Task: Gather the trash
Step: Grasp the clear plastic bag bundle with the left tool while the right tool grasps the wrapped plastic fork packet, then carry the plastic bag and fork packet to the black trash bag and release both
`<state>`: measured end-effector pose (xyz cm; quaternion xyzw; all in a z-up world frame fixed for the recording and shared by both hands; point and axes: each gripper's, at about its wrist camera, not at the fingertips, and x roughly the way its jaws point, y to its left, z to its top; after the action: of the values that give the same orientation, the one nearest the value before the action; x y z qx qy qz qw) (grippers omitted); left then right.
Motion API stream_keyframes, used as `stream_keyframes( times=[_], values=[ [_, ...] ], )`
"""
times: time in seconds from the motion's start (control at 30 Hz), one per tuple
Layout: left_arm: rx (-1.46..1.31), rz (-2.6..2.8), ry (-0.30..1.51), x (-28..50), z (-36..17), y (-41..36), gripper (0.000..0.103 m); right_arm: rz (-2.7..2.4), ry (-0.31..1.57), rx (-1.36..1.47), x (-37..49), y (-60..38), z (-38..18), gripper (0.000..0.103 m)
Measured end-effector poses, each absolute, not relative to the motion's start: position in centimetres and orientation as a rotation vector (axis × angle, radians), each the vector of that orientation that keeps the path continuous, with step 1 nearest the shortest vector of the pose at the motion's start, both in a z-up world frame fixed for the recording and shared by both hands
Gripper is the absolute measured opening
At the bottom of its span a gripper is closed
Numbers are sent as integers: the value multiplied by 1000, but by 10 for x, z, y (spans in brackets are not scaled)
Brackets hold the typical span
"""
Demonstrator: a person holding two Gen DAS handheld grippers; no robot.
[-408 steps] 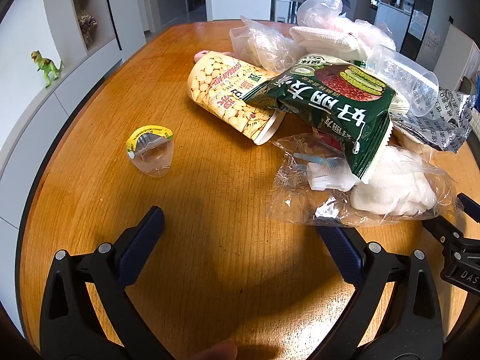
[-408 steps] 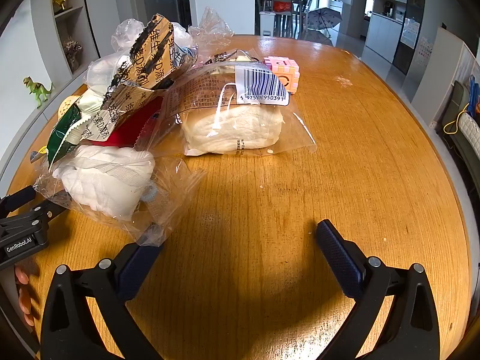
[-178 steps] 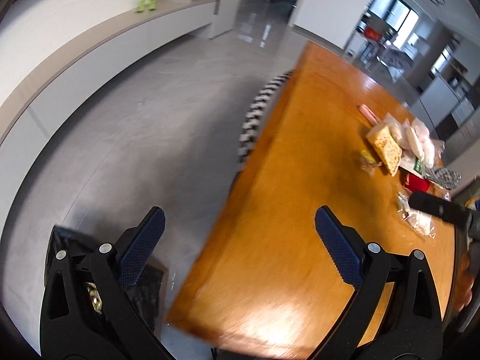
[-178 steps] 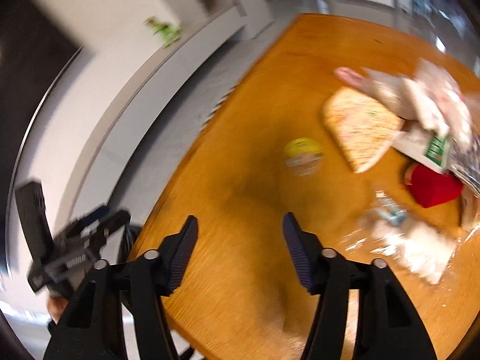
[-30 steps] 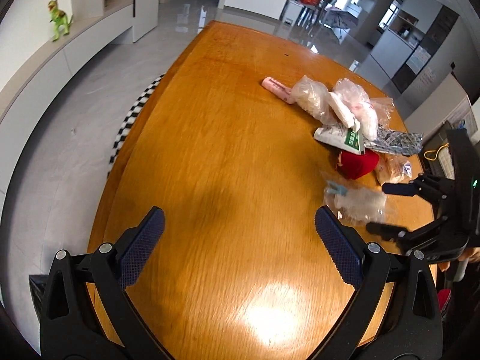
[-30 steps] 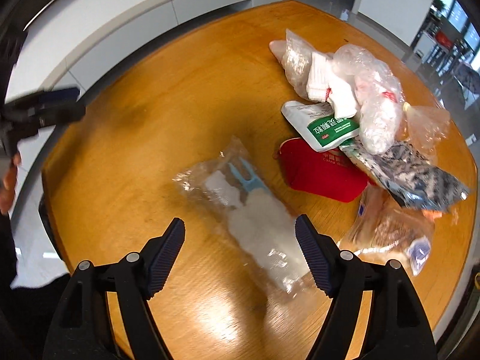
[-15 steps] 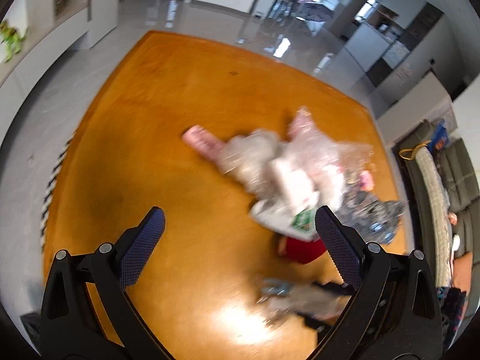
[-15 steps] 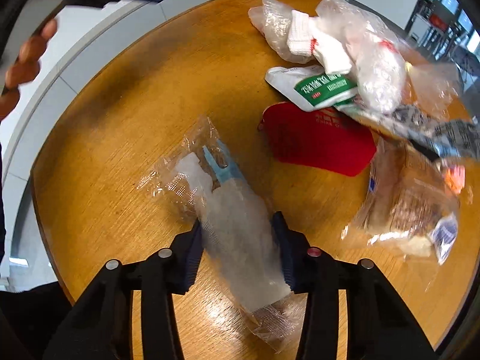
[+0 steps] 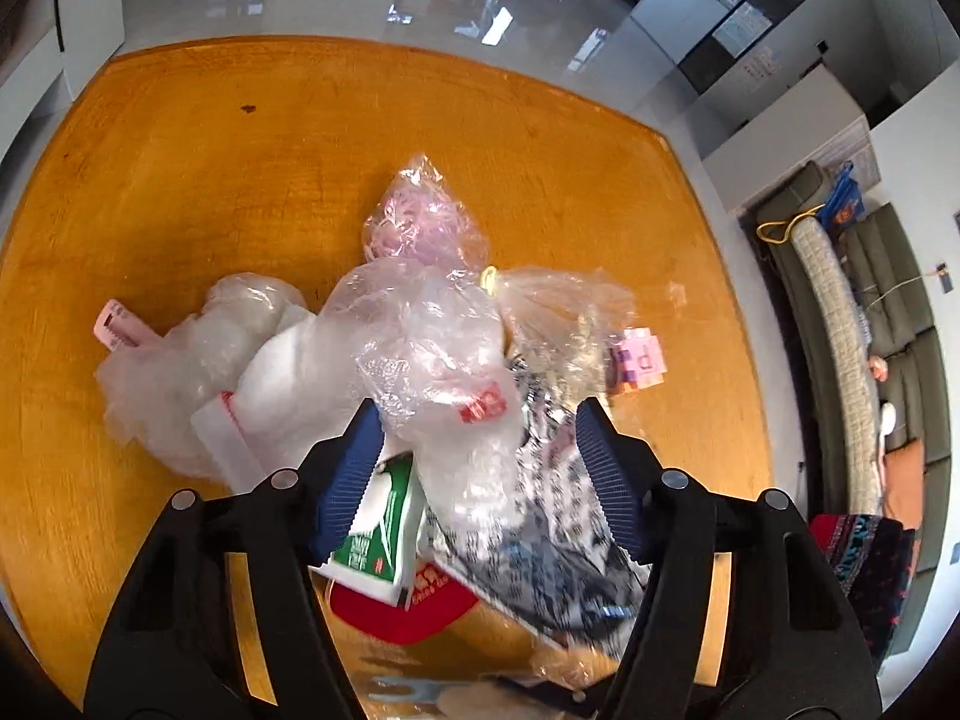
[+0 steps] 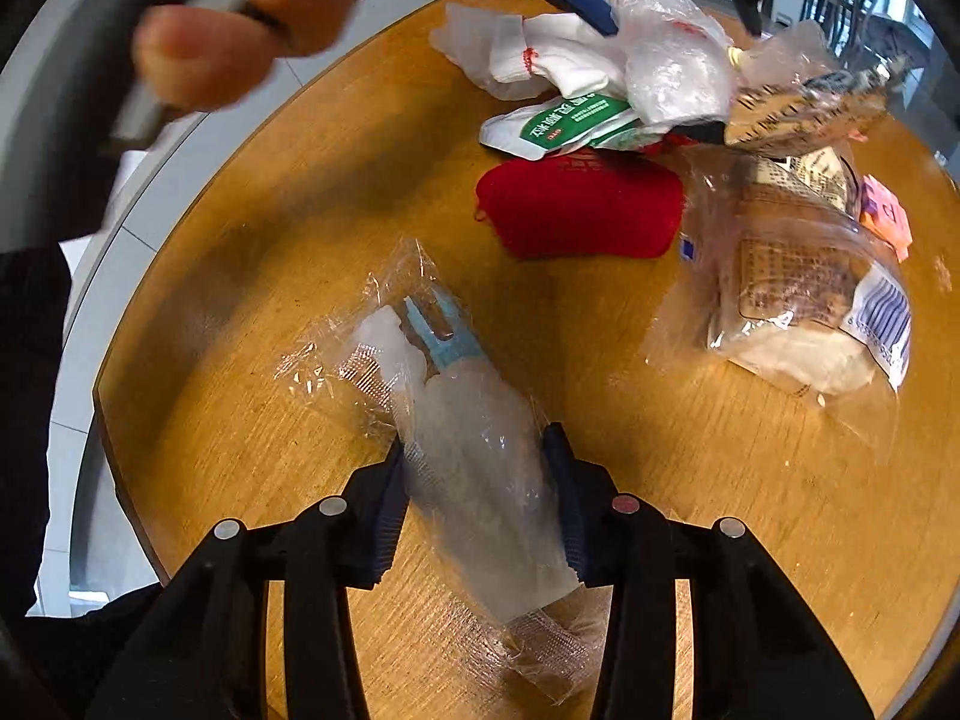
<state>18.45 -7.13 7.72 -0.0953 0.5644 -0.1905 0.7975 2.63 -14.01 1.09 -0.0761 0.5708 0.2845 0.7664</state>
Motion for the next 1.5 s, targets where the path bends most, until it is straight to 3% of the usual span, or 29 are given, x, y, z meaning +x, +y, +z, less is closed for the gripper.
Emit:
stream_keyframes(
  times=[0.17, 0.2, 0.3, 0.7, 0.93, 1.23, 1.5],
  values=[
    [-186, -360, 1248, 196, 54, -77, 63, 603, 1240, -152, 19, -155, 11, 45],
    [-175, -360, 1248, 197, 49, -79, 48, 599, 1240, -149, 20, -159, 10, 45],
    [-162, -369, 1224, 193, 51, -78, 43, 589, 1237, -135, 20, -168, 14, 45],
    [-159, -387, 1063, 109, 130, -1, 43, 595, 1137, -88, -23, -169, 66, 45],
    [-195, -293, 1000, 36, 144, 78, 43, 654, 1104, -81, -47, -125, 85, 45],
    [-269, -110, 919, -81, 143, 191, 45, 861, 1102, -91, -100, -27, 95, 45],
    [-351, 158, 896, -208, 111, 296, 47, 1112, 1134, -153, -170, 77, 91, 45]
  ],
)
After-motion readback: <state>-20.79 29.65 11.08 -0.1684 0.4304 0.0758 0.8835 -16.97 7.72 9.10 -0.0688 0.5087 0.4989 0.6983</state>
